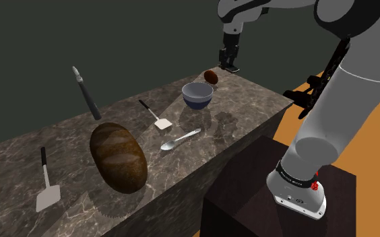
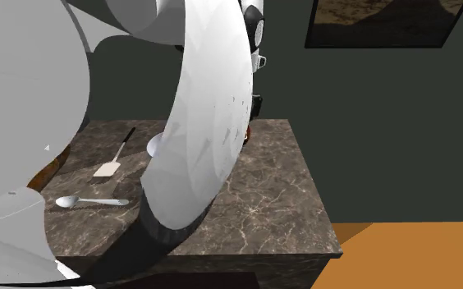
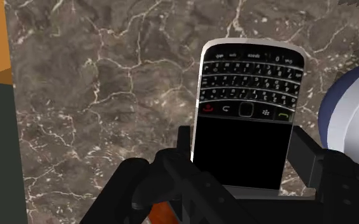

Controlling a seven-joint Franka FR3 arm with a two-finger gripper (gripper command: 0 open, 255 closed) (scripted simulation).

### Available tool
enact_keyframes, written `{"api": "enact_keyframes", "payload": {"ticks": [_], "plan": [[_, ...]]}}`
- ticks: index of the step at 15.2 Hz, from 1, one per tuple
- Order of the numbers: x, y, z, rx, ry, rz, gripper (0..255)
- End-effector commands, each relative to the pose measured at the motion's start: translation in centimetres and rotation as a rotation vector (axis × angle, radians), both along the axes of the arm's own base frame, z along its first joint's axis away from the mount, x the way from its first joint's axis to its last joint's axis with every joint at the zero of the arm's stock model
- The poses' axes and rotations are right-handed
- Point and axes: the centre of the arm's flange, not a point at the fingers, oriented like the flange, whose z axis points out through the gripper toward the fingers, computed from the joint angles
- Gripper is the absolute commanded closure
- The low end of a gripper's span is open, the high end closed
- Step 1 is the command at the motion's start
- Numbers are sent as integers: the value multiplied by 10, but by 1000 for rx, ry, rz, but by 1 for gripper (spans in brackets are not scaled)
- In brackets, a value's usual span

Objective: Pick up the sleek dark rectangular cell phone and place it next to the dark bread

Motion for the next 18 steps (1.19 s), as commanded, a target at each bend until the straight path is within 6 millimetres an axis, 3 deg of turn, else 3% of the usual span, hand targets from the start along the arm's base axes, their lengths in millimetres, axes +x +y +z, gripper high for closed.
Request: {"api": "enact_keyframes", "payload": {"ticks": [1,18], "plan": [[2,26,-1,0,0,-1,255],[5,251,-1,0,0,-1,255]]}}
